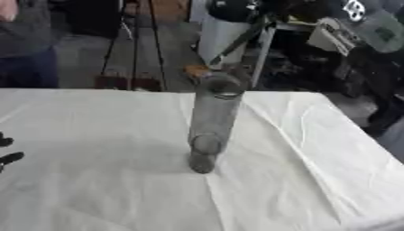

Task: Arrange flowers into the vase.

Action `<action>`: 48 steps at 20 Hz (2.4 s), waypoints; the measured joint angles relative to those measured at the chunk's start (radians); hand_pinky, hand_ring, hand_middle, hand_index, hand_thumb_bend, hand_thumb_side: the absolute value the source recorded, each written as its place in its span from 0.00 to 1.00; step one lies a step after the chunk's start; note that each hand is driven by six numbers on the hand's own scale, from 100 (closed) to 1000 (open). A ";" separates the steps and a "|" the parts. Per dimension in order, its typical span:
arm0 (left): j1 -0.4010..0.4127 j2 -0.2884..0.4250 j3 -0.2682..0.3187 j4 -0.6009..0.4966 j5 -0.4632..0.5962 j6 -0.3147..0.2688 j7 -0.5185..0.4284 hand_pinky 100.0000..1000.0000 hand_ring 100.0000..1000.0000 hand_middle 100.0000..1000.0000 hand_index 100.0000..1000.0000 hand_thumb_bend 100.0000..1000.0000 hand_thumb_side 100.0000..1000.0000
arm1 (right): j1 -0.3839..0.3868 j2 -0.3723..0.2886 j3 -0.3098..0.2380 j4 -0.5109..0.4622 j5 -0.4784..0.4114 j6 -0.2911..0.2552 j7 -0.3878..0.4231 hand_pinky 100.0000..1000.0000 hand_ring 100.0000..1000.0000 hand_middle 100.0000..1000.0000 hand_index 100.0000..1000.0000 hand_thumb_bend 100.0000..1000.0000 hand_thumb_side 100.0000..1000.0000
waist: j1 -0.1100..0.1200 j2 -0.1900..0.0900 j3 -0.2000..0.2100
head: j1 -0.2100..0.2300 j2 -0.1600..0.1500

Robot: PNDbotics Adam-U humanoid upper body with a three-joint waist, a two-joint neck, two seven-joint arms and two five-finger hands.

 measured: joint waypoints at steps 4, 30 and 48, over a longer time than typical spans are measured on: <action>0.001 0.000 0.000 0.000 0.000 0.000 0.000 0.67 0.94 0.62 0.77 0.94 0.75 | 0.016 -0.006 0.023 0.002 0.005 0.000 0.000 0.06 0.34 0.22 0.07 0.00 1.00 | -0.003 0.000 0.000 | 0.000 0.008; 0.002 0.009 0.000 0.006 0.000 -0.001 -0.002 0.67 0.95 0.62 0.77 0.94 0.75 | 0.031 0.028 0.086 0.098 0.168 0.000 0.000 0.09 0.36 0.21 0.13 0.00 1.00 | -0.006 0.038 0.029 | -0.007 0.016; 0.001 0.009 -0.001 0.006 0.000 -0.002 -0.006 0.68 0.95 0.62 0.77 0.94 0.75 | 0.031 0.048 0.106 0.132 0.179 0.000 0.000 0.08 0.37 0.20 0.15 0.00 1.00 | -0.006 0.045 0.048 | -0.007 0.016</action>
